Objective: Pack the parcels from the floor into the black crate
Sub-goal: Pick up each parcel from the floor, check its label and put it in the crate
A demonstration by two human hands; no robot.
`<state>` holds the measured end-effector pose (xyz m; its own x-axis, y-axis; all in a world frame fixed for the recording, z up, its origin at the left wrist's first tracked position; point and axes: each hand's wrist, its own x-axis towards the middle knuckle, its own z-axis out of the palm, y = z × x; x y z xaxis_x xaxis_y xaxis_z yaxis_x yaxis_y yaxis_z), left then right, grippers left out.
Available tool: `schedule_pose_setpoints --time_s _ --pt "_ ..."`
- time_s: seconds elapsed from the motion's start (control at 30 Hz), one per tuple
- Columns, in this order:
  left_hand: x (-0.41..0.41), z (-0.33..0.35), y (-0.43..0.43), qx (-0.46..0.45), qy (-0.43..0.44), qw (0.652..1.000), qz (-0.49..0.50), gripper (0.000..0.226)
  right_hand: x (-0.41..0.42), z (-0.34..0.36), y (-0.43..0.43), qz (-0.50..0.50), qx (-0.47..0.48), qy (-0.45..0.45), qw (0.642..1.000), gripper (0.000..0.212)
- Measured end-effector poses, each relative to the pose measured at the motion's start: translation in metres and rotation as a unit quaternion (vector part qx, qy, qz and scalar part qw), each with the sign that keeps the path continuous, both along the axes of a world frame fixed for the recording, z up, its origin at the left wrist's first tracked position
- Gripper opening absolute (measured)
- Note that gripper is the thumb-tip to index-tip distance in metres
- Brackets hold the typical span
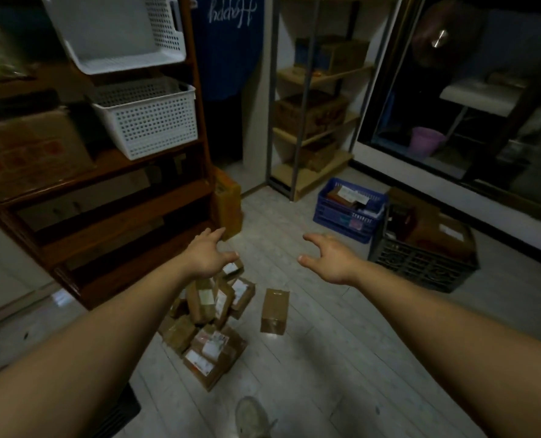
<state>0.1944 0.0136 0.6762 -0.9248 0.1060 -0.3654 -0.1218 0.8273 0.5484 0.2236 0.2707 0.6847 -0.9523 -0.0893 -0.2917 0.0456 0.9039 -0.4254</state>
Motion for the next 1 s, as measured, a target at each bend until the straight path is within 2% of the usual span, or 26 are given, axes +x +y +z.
schedule_pose_setpoints --time_s 0.23,0.47,0.63,0.8,0.9,1.0 --pt "-0.107 -0.025 0.067 0.023 -0.028 0.999 0.000 0.071 -0.092 -0.014 0.058 -0.001 0.010 -0.033 0.999 0.067" --pt "-0.168 -0.050 0.110 0.043 -0.063 0.997 0.026 0.078 -0.191 -0.031 0.105 0.044 -0.003 -0.054 0.998 0.067" --pt "-0.196 -0.078 0.129 0.048 -0.074 0.986 0.143 0.078 -0.273 -0.060 0.121 0.147 -0.013 -0.066 0.987 0.066" --pt "-0.209 -0.102 0.154 0.046 -0.073 0.951 0.297 0.074 -0.337 -0.100 0.149 0.263 -0.003 -0.104 0.959 0.066" --pt "-0.203 -0.125 0.164 -0.007 -0.079 0.942 0.325 0.072 -0.359 -0.132 0.157 0.291 -0.008 -0.120 0.949 0.067" --pt "-0.201 -0.164 0.176 -0.015 -0.100 0.938 0.330 0.066 -0.373 -0.180 0.149 0.293 -0.029 -0.130 0.947 0.067"
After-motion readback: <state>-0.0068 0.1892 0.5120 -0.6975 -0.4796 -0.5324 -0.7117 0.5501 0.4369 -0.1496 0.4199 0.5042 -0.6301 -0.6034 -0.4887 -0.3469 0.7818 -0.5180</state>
